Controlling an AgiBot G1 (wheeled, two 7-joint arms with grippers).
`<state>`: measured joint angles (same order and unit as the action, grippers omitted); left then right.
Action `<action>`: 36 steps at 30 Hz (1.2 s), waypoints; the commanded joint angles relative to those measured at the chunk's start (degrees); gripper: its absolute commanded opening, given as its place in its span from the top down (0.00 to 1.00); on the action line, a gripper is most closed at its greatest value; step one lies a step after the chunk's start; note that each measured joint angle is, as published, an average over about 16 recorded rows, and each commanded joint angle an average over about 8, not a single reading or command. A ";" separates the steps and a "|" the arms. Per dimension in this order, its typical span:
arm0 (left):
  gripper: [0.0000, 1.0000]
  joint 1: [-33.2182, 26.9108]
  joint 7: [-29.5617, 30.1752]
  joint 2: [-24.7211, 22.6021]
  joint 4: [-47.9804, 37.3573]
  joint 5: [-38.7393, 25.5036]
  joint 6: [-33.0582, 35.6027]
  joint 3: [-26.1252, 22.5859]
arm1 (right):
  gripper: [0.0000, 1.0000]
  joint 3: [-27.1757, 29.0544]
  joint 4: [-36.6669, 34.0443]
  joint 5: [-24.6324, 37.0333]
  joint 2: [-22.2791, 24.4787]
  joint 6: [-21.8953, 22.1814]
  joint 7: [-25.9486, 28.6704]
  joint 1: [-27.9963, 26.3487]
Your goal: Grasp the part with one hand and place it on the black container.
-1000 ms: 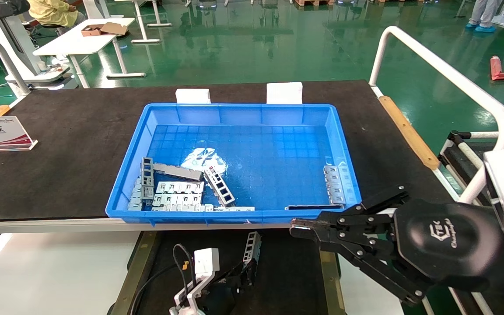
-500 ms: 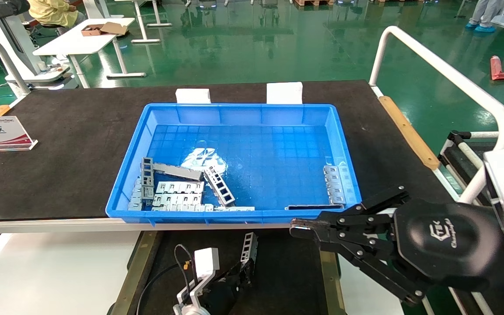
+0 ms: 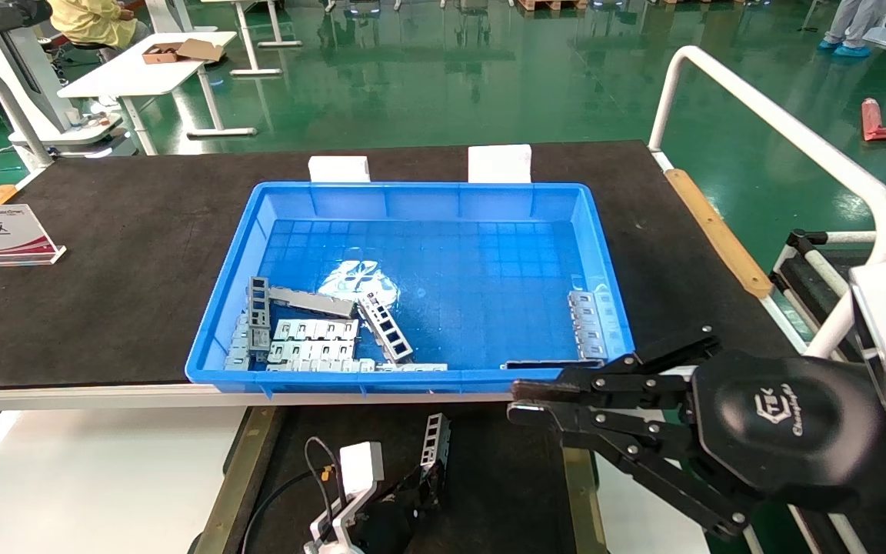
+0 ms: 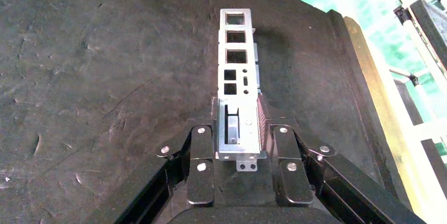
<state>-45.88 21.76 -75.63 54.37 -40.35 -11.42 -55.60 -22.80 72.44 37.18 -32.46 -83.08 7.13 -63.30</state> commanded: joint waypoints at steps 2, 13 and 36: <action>0.00 0.15 0.18 -0.20 -0.24 -0.54 0.23 0.42 | 0.00 0.00 0.00 0.00 0.00 0.00 0.00 0.00; 0.00 0.79 -0.79 2.06 3.56 -4.13 3.02 1.37 | 0.00 0.00 0.00 0.00 0.00 0.00 0.00 0.00; 0.00 1.59 -5.73 24.89 21.95 -8.03 29.71 1.73 | 0.00 -0.01 0.00 -0.01 0.00 0.00 -0.01 0.00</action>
<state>-44.42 15.78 -51.20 75.74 -47.95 18.53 -53.47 -22.81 72.44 37.18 -32.46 -83.08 7.12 -63.31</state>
